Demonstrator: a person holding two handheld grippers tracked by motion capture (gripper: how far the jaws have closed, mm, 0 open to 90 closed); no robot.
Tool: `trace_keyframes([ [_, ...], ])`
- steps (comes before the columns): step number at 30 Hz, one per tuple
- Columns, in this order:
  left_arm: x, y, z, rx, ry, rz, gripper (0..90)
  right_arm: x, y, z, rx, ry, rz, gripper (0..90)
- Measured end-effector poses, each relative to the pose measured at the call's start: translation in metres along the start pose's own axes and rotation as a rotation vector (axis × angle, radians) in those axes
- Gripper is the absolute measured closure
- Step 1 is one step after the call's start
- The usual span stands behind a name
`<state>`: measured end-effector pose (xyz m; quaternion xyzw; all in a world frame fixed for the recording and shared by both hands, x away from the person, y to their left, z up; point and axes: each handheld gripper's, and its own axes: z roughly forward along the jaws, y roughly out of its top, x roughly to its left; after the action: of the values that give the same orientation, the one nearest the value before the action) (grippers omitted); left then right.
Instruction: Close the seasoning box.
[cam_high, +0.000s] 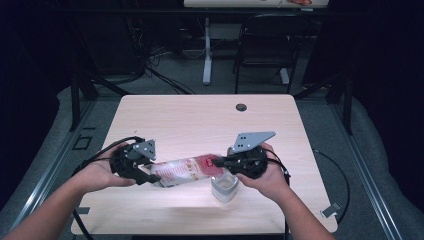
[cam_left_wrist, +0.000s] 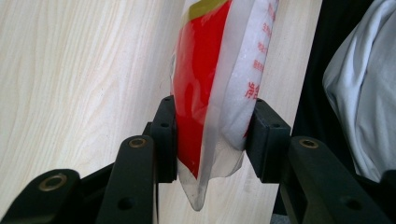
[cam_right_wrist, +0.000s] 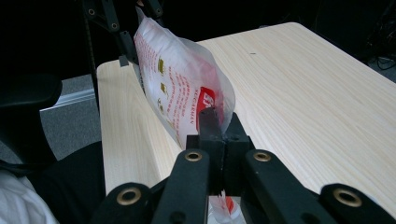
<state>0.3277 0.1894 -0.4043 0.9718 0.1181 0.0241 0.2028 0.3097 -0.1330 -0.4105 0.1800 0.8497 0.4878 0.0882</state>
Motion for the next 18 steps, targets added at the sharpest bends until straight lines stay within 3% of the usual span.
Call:
trace_keyframes([
  [18,0.0020,0.0096,-0.0094,0.001,-0.002,0.018,60.5,-0.0024,-0.0080,-0.0053,-0.024,-0.007,0.020,90.0],
])
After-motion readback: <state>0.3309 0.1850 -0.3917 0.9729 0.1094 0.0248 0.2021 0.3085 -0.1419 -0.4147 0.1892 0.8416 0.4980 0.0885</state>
